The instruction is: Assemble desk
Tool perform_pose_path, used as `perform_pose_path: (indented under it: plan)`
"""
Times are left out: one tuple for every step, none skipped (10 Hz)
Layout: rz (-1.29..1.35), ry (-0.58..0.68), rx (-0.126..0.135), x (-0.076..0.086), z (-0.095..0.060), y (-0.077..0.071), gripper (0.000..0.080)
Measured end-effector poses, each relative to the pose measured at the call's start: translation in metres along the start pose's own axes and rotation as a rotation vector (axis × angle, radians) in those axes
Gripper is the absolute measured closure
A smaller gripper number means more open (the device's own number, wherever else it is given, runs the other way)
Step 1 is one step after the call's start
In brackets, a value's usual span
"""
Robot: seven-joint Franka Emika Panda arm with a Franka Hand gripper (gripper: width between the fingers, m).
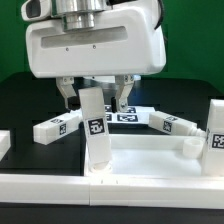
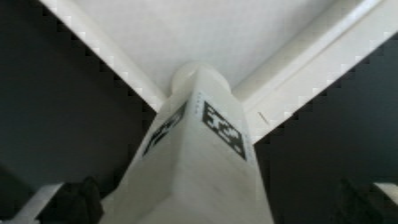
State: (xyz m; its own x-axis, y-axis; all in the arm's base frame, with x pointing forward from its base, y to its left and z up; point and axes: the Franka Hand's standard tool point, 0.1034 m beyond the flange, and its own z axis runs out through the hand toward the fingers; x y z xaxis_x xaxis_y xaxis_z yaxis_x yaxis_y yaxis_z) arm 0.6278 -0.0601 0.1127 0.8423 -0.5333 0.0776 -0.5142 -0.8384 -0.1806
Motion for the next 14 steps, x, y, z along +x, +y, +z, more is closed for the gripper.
perform_pose_path:
  plan:
    - [-0.196, -0.018, -0.017, -0.0053, 0.0011, -0.0071, 0.0150]
    - [-0.271, -0.027, -0.017, -0.0071, 0.0012, -0.0102, 0.0150]
    - [-0.266, -0.026, -0.019, -0.0060, 0.0012, -0.0072, 0.0150]
    - [-0.258, -0.026, -0.019, -0.0063, 0.0013, -0.0075, 0.0152]
    - [-0.243, -0.026, -0.019, -0.0066, 0.0013, -0.0080, 0.0317]
    - [-0.244, -0.026, -0.019, -0.0065, 0.0013, -0.0078, 0.0452]
    - [-0.223, -0.024, -0.021, -0.0052, 0.0009, -0.0056, 0.0452]
    - [-0.128, -0.023, -0.022, -0.0051, 0.0009, -0.0054, 0.0509]
    - [-0.021, -0.022, -0.023, -0.0050, 0.0011, -0.0050, 0.0509]
    - [0.054, -0.021, -0.022, -0.0035, 0.0017, -0.0045, 0.0509]
    - [0.218, -0.017, -0.022, 0.0001, 0.0020, -0.0039, 0.0509]
    - [0.405, -0.016, -0.027, 0.0021, 0.0022, -0.0028, 0.0509]
    - [0.579, -0.017, -0.029, 0.0016, 0.0030, -0.0032, 0.0509]
    - [0.730, -0.022, -0.016, 0.0022, 0.0033, -0.0016, 0.0509]
